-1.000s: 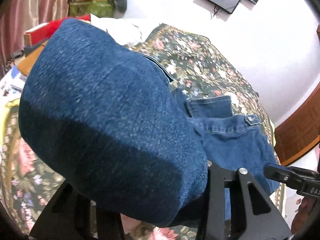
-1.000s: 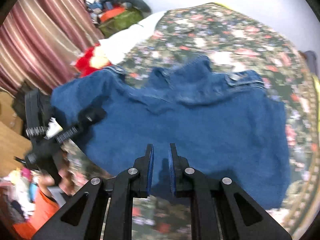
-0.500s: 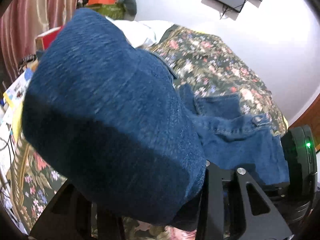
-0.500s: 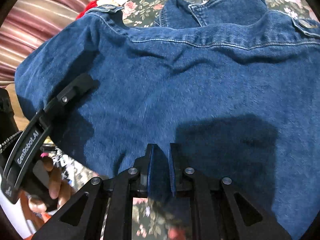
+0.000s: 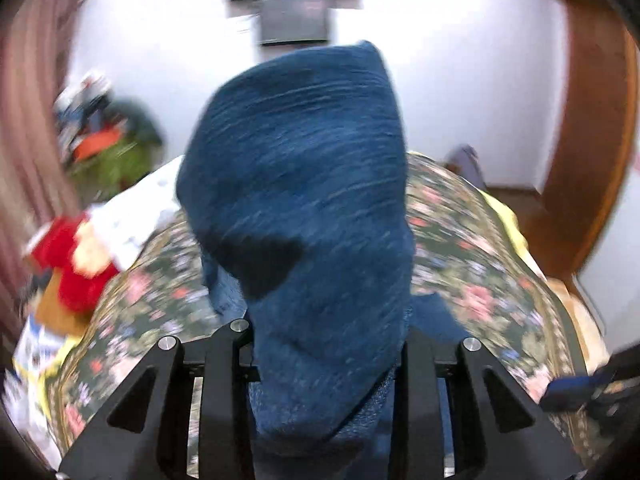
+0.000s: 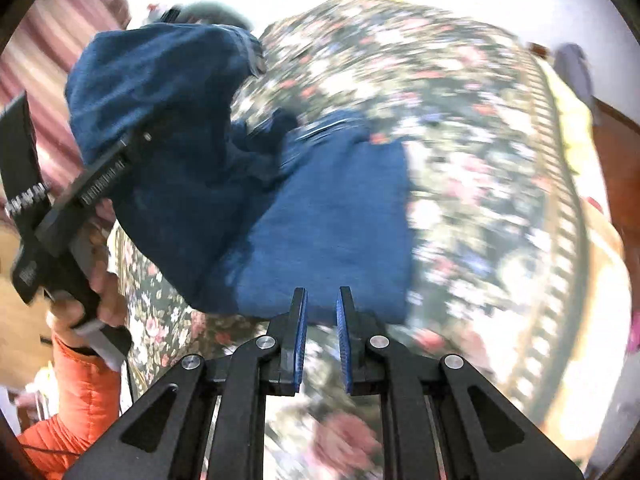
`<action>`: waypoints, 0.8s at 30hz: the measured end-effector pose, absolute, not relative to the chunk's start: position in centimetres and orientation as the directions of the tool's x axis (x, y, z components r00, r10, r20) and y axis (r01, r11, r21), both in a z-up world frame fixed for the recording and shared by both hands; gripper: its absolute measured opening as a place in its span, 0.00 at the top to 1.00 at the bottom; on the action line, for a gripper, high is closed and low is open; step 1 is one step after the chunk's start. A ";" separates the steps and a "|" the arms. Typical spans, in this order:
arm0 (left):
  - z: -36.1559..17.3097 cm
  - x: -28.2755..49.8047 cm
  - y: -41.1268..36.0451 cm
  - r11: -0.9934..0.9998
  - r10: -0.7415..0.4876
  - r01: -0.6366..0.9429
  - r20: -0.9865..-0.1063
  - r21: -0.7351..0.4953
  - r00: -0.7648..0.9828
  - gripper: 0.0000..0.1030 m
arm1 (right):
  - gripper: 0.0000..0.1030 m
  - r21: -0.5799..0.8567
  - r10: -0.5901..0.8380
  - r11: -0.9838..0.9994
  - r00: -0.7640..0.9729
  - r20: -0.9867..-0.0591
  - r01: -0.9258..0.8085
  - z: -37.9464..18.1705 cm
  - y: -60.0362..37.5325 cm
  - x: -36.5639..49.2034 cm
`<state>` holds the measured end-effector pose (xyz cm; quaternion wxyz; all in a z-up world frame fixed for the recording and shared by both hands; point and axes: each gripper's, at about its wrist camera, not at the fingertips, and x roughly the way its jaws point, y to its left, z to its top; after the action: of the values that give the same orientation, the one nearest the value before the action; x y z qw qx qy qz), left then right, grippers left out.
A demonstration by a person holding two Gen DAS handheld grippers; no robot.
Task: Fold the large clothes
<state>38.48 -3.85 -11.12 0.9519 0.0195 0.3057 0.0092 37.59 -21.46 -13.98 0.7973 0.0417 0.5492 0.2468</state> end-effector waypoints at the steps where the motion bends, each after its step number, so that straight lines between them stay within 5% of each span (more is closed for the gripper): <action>1: -11.9 38.8 -5.9 0.997 -0.003 0.049 -0.601 0.059 0.799 0.71 | 0.91 0.340 0.433 0.886 0.301 -0.850 -0.315 -13.5 -23.4 37.3; 6: -18.3 38.4 -12.4 0.943 -0.068 0.286 -0.739 0.173 0.671 0.70 | 0.91 0.368 0.423 0.905 0.364 -0.830 -0.212 -12.4 -29.4 34.9; 9: -19.8 35.9 -13.2 0.905 -0.012 0.314 -0.719 0.288 0.695 0.69 | 0.91 0.372 0.415 0.910 0.370 -0.831 -0.184 -12.3 -31.0 34.4; 14: -18.8 34.8 -11.0 0.914 -0.033 0.324 -0.753 0.243 0.657 0.62 | 0.91 0.313 0.372 0.926 0.383 -0.845 -0.209 -11.9 -30.8 33.3; 16: -18.3 34.0 -9.9 0.921 -0.058 0.331 -0.766 0.206 0.640 0.55 | 0.91 0.304 0.373 0.925 0.400 -0.837 -0.227 -11.4 -30.2 33.3; 20: -16.1 31.1 -8.1 0.922 -0.220 0.385 -0.763 0.040 0.607 0.18 | 0.91 0.326 0.415 0.907 0.444 -0.794 -0.266 -9.4 -28.7 33.5; 24: -13.7 29.4 -4.8 0.948 -0.216 0.319 -0.733 0.001 0.645 0.17 | 0.91 0.332 0.463 0.880 0.457 -0.760 -0.340 -7.1 -25.5 34.2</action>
<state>29.39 -4.77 -13.69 0.9044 0.0653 0.3948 -0.1478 34.23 -25.51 -7.13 0.8508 0.0661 0.4649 0.2358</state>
